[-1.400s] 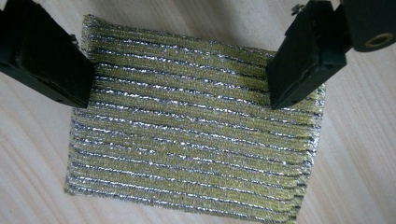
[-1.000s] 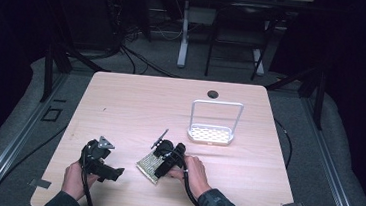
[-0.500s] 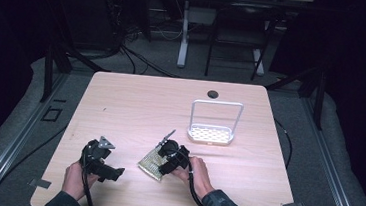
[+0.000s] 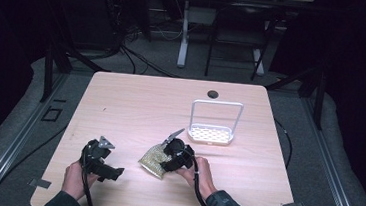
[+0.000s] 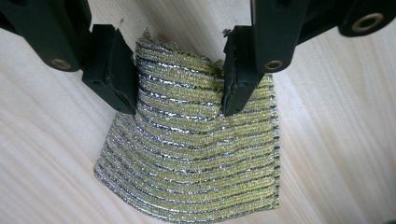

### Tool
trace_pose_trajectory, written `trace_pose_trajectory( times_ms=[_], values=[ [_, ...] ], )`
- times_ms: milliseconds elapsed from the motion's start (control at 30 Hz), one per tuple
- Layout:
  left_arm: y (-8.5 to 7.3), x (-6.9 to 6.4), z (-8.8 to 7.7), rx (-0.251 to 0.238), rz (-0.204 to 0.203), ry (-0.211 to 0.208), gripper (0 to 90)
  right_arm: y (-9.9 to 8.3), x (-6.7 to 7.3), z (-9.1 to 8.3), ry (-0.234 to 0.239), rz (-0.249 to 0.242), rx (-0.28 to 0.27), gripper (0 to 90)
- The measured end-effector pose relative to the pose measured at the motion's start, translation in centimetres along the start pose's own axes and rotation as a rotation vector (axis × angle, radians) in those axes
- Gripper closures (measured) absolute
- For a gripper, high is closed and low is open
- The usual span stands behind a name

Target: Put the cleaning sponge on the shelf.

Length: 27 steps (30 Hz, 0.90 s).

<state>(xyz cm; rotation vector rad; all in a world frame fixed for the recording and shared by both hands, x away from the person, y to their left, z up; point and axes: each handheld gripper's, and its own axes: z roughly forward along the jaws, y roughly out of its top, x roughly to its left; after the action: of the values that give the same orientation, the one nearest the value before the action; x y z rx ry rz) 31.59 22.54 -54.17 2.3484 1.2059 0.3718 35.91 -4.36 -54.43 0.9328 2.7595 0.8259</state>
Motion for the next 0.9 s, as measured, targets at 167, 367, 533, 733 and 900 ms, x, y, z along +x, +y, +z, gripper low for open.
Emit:
trace_pose_trajectory(
  times_ms=[167, 367, 533, 733, 900],
  values=[
    [0.0, 0.0, -0.1, -0.002, 0.001, -0.002, 1.6, 0.0, 0.5, -1.0, -0.004, -0.024, -0.011, 48.1],
    [0.0, -0.1, -0.1, -0.004, 0.003, 0.000, 1.5, -0.2, 1.0, -2.3, -0.011, -0.036, -0.023, 48.1],
    [0.1, -0.2, -0.1, -0.005, 0.007, -0.002, 1.5, -0.6, 1.0, -3.3, -0.016, -0.032, -0.028, 48.0],
    [0.1, -0.2, 0.0, -0.003, 0.011, 0.003, 1.5, -1.3, 0.5, -4.6, -0.029, -0.021, -0.035, 48.0],
    [0.1, -0.3, 0.1, 0.003, 0.010, 0.010, 1.8, -2.5, -0.3, -5.9, -0.052, -0.006, -0.046, 48.0]
  ],
)
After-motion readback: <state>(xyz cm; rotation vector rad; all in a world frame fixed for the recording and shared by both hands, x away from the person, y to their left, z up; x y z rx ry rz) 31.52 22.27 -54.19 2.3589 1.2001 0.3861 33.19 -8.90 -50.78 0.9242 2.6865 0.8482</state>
